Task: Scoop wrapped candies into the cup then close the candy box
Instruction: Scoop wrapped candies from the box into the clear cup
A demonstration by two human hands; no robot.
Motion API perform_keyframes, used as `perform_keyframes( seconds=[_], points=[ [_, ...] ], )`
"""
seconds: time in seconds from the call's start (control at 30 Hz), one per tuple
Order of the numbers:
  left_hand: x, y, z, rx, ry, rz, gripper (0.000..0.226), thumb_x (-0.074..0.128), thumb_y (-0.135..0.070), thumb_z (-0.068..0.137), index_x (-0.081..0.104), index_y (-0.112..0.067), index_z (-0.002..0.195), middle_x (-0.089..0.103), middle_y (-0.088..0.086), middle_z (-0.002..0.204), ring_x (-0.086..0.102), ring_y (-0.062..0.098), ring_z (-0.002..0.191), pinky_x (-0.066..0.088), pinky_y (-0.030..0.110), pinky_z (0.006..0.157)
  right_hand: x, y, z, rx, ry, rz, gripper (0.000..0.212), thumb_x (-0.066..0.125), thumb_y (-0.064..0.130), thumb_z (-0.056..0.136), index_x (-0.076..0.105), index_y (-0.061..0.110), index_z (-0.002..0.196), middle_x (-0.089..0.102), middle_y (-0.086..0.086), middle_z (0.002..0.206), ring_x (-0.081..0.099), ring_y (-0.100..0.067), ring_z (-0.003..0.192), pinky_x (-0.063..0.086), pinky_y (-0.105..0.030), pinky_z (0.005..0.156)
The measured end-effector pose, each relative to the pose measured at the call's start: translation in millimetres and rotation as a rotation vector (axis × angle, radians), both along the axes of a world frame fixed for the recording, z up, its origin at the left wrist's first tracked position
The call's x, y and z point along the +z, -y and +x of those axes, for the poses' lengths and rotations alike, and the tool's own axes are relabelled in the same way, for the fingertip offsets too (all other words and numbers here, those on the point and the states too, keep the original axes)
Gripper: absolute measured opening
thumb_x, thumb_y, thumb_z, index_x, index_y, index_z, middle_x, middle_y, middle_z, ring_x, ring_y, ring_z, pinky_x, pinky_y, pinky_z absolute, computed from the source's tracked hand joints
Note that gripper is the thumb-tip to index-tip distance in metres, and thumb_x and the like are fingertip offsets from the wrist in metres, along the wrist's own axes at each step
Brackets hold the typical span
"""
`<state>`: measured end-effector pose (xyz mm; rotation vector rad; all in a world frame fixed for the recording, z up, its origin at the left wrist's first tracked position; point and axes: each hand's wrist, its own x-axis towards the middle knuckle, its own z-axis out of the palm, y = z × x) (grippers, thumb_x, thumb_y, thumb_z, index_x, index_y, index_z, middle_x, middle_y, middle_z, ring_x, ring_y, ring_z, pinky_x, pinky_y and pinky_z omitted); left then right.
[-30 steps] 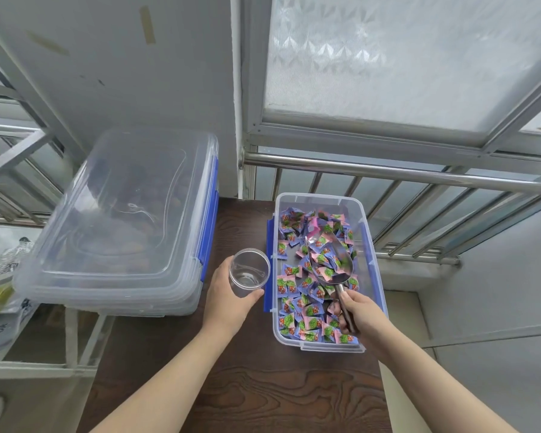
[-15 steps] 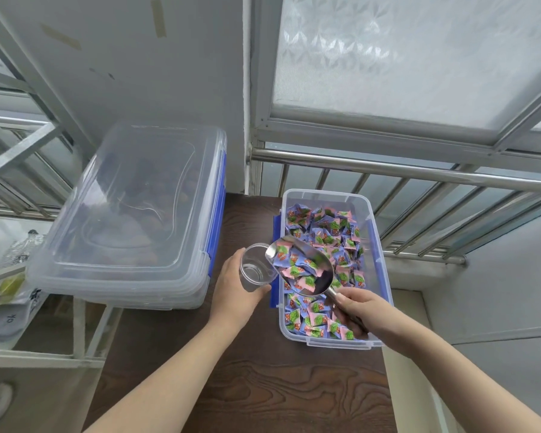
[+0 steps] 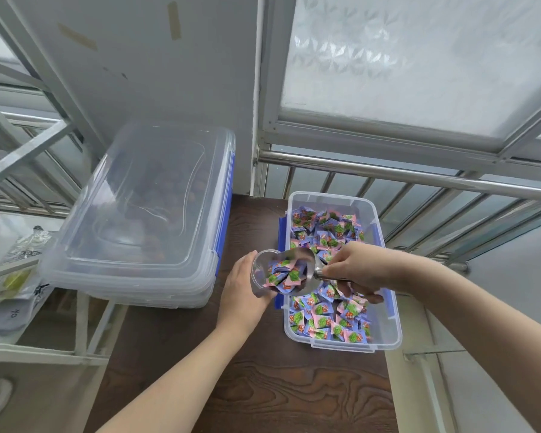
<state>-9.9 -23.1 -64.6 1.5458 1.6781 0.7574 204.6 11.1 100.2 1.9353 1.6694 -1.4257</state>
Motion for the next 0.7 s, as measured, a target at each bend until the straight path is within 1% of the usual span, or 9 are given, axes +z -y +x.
perform_keyframes(
  seconds=[0.07, 0.2, 0.3, 0.4, 0.5, 0.57, 0.6, 0.67, 0.7],
  points=[
    [0, 1, 0, -0.002, -0.001, -0.002, 0.09, 0.087, -0.023, 0.074, 0.04, -0.024, 0.151, 0.045, -0.007, 0.148, 0.045, 0.011, 0.135, 0.045, 0.033, 0.109, 5, -7, -8, 0.043, 0.057, -0.003, 0.047, 0.055, 0.037, 0.095, 0.066, -0.005, 0.076, 0.064, -0.015, 0.064, 0.045, -0.022, 0.038, 0.041, -0.023, 0.04],
    [-1, 0, -1, -0.009, 0.0, -0.02, 0.091, 0.087, -0.022, 0.074, 0.038, -0.026, 0.151, 0.044, -0.008, 0.148, 0.045, 0.011, 0.134, 0.046, 0.036, 0.108, 17, -15, -17, 0.097, 0.105, 0.029, 0.046, 0.055, 0.036, 0.094, 0.063, 0.001, 0.066, 0.056, -0.017, 0.058, 0.044, -0.023, 0.034, 0.041, -0.022, 0.041],
    [-1, -1, -1, -0.012, -0.007, -0.026, 0.092, 0.087, -0.024, 0.075, 0.036, -0.028, 0.151, 0.043, -0.009, 0.15, 0.044, 0.011, 0.136, 0.046, 0.037, 0.109, 21, -14, -16, 0.111, 0.111, 0.027, 0.044, 0.055, 0.034, 0.094, 0.064, 0.0, 0.069, 0.058, -0.018, 0.063, 0.041, -0.021, 0.033, 0.04, -0.022, 0.038],
    [-5, -2, -2, -0.005, 0.022, -0.059, 0.094, 0.088, -0.023, 0.074, 0.036, -0.026, 0.152, 0.042, -0.008, 0.151, 0.044, 0.011, 0.136, 0.043, 0.035, 0.11, 27, -8, -7, 0.08, 0.08, 0.034, 0.042, 0.054, 0.032, 0.096, 0.065, -0.002, 0.073, 0.06, -0.013, 0.061, 0.038, -0.018, 0.032, 0.038, -0.022, 0.036],
    [-5, -6, -2, 0.065, 0.12, -0.108, 0.094, 0.089, -0.021, 0.07, 0.04, -0.025, 0.15, 0.047, -0.008, 0.146, 0.046, 0.011, 0.133, 0.042, 0.034, 0.11, 28, 8, 13, -0.077, -0.036, 0.045, 0.04, 0.049, 0.026, 0.1, 0.058, 0.003, 0.068, 0.055, -0.004, 0.046, 0.035, -0.016, 0.03, 0.04, -0.025, 0.039],
    [-5, -7, -1, 0.12, 0.185, -0.176, 0.095, 0.09, -0.02, 0.07, 0.038, -0.023, 0.15, 0.048, -0.01, 0.143, 0.047, 0.01, 0.131, 0.042, 0.034, 0.11, 14, 22, 27, -0.244, -0.103, 0.044, 0.037, 0.045, 0.022, 0.102, 0.058, 0.0, 0.075, 0.055, -0.009, 0.051, 0.039, -0.017, 0.031, 0.044, -0.028, 0.043],
    [-6, -6, -1, 0.148, 0.204, -0.207, 0.099, 0.091, -0.023, 0.07, 0.036, -0.022, 0.152, 0.047, -0.007, 0.146, 0.047, 0.012, 0.133, 0.042, 0.036, 0.111, 1, 30, 33, -0.341, -0.12, 0.046, 0.035, 0.045, 0.022, 0.102, 0.059, -0.001, 0.079, 0.055, -0.012, 0.054, 0.041, -0.018, 0.031, 0.046, -0.029, 0.044],
    [-10, -5, 1, 0.189, 0.232, -0.262, 0.101, 0.091, -0.03, 0.068, 0.036, -0.021, 0.152, 0.047, -0.002, 0.15, 0.048, 0.019, 0.137, 0.045, 0.04, 0.109, -28, 45, 39, -0.536, -0.145, 0.037, 0.034, 0.044, 0.022, 0.103, 0.06, -0.001, 0.084, 0.055, -0.012, 0.051, 0.041, -0.018, 0.029, 0.046, -0.026, 0.04],
    [-11, -3, 4, 0.207, 0.249, -0.266, 0.096, 0.091, -0.032, 0.069, 0.04, -0.021, 0.149, 0.049, -0.001, 0.148, 0.05, 0.021, 0.135, 0.047, 0.036, 0.105, -41, 54, 39, -0.62, -0.151, 0.027, 0.034, 0.045, 0.023, 0.103, 0.061, -0.001, 0.085, 0.054, -0.01, 0.048, 0.04, -0.018, 0.028, 0.044, -0.023, 0.037]
  ],
)
